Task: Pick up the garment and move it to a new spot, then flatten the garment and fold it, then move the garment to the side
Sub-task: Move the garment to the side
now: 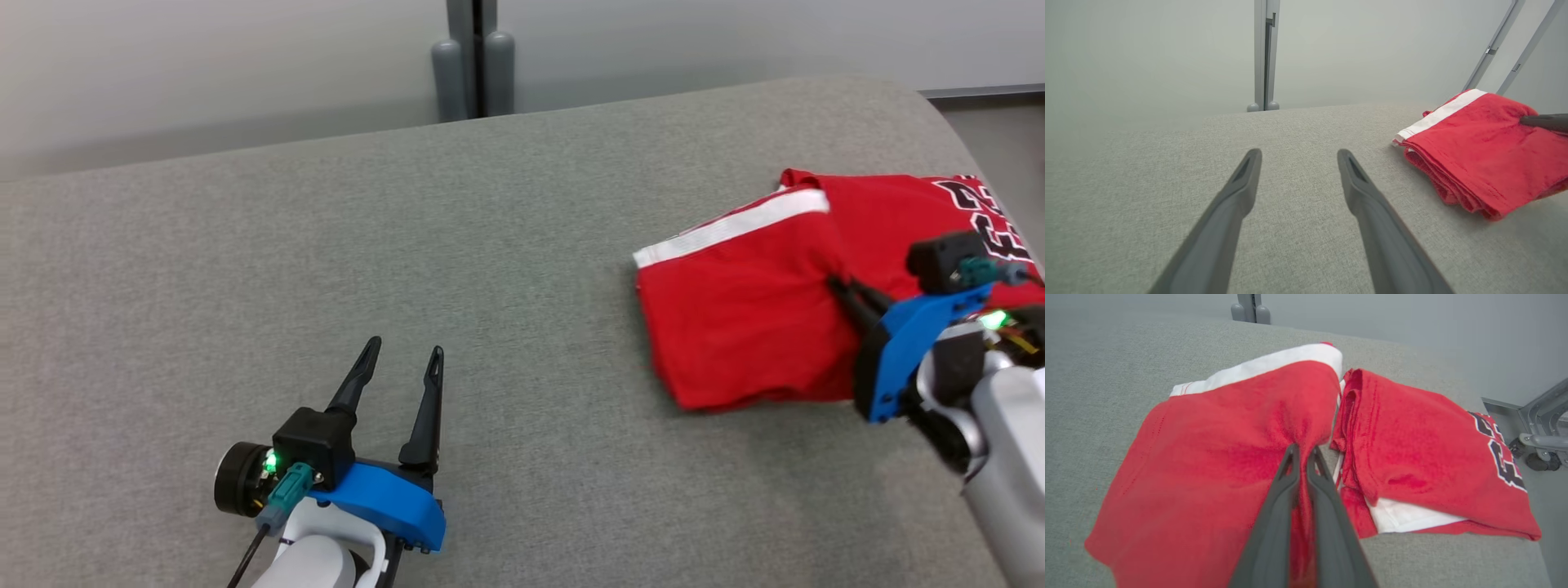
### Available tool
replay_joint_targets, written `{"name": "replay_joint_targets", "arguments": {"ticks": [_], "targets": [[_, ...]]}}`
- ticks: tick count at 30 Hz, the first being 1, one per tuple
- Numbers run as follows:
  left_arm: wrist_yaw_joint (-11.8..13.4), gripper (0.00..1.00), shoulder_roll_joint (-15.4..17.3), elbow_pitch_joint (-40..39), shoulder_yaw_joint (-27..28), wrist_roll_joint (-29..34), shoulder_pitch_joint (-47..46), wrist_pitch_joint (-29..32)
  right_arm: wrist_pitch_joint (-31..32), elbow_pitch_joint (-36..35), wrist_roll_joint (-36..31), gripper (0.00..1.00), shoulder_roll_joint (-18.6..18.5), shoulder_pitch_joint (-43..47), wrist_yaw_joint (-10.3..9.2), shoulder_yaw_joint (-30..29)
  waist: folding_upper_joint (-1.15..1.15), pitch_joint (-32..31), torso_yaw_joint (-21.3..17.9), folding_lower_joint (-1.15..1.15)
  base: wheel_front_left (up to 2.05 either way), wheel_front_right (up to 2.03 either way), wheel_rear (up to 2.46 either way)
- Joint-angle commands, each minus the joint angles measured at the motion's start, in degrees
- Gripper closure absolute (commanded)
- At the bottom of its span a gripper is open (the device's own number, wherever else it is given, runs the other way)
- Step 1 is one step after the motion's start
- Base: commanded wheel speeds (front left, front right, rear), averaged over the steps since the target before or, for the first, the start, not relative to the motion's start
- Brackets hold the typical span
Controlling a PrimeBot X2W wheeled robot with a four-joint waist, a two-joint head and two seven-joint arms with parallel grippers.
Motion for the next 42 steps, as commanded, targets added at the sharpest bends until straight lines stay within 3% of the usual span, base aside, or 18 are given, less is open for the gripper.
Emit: {"name": "replay_joint_targets", "arguments": {"ticks": [1, 10, 18, 23, 30, 31, 32, 37, 42], "targets": [[0.23, 0.00, 0.19, -0.16, 0.00, -0.06, -0.42, -0.08, 0.21, -0.07, -0.64, 1.00, -1.05, -1.21, 0.01, -0.30, -0.01, 0.27, 0.59, 0.00, 0.00, 0.00, 0.00], [0.98, 0.00, 0.55, -1.11, 0.24, 0.31, -1.03, -0.40, 4.90, 3.05, -3.58, 1.00, -10.86, -4.42, 0.01, -8.01, -0.01, 2.13, 5.58, 0.00, 0.00, 0.00, 0.00], [1.52, 0.00, 1.46, -2.77, 0.33, 0.70, -1.42, 0.12, 7.36, 7.98, -9.46, 1.00, -16.20, -5.12, 0.01, -17.01, -0.01, 4.84, 8.93, 0.00, 0.00, 0.00, 0.00], [1.89, 0.00, 2.23, -3.86, 0.40, 0.78, -1.85, 0.51, 6.76, 11.04, -13.48, 1.00, -17.06, -6.37, 0.01, -20.96, -0.01, 6.15, 9.48, 0.00, 0.00, 0.00, 0.00], [2.02, 0.00, 2.50, -4.23, 0.06, 1.02, -2.20, 1.03, 2.68, 13.46, -20.51, 1.00, -14.32, -8.12, 0.00, -27.01, -0.01, 7.18, 9.17, 0.00, 0.00, 0.00, 0.00], [2.05, 0.00, 2.52, -4.24, -0.07, 1.04, -2.20, 1.11, 2.00, 14.30, -21.68, 0.78, -13.17, -8.26, 0.00, -29.12, -0.01, 7.21, 9.11, 0.00, 0.00, 0.00, 0.00], [2.10, 0.00, 2.54, -4.25, -0.11, 1.07, -2.24, 1.12, 1.25, 14.94, -22.98, 0.00, -11.96, -8.36, 0.01, -31.20, -0.01, 7.21, 9.04, 0.00, 0.00, 0.00, 0.00], [2.31, 0.00, 3.16, -4.28, -0.21, 0.93, -1.67, 1.47, -1.80, 16.15, -28.28, 0.00, -7.00, -8.71, 0.00, -36.60, -0.01, 6.81, 8.24, 0.00, 0.00, 0.00, 0.00], [2.43, 0.00, 3.82, -4.48, -0.48, 0.72, -0.99, 2.08, -3.95, 16.64, -30.74, 0.00, -3.05, -9.24, 0.01, -36.52, -0.01, 5.45, 6.86, 0.00, 0.00, 0.00, 0.00]]}}
